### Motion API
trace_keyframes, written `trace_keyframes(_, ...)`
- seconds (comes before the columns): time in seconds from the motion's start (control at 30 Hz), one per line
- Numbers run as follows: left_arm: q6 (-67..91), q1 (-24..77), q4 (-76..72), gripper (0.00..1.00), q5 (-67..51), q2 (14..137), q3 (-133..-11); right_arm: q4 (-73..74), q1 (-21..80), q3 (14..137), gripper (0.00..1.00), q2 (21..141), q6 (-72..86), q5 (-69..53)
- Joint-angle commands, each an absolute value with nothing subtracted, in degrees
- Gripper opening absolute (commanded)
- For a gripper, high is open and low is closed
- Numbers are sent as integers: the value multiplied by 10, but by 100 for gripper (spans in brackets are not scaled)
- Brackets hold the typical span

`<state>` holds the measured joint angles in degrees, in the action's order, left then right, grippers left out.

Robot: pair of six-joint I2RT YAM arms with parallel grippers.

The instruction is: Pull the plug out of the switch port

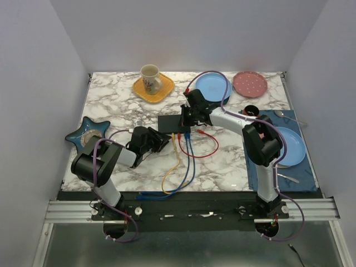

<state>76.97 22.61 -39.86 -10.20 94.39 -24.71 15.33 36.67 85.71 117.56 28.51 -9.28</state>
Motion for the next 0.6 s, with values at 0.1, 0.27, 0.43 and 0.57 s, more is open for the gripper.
trace_keyframes(0.1,807,228,-470,50,-118,998,-256,173,367,880,1,1196,291,-111)
trace_keyframes(0.27,803,228,-472,49,-109,1003,-266,174,367,882,1,1206,295,-113)
trace_keyframes(0.43,803,232,-465,47,-92,1005,-275,174,367,883,1,1212,297,-115)
trace_keyframes(0.57,802,242,-464,46,-64,1006,-276,175,367,885,1,1215,297,-113)
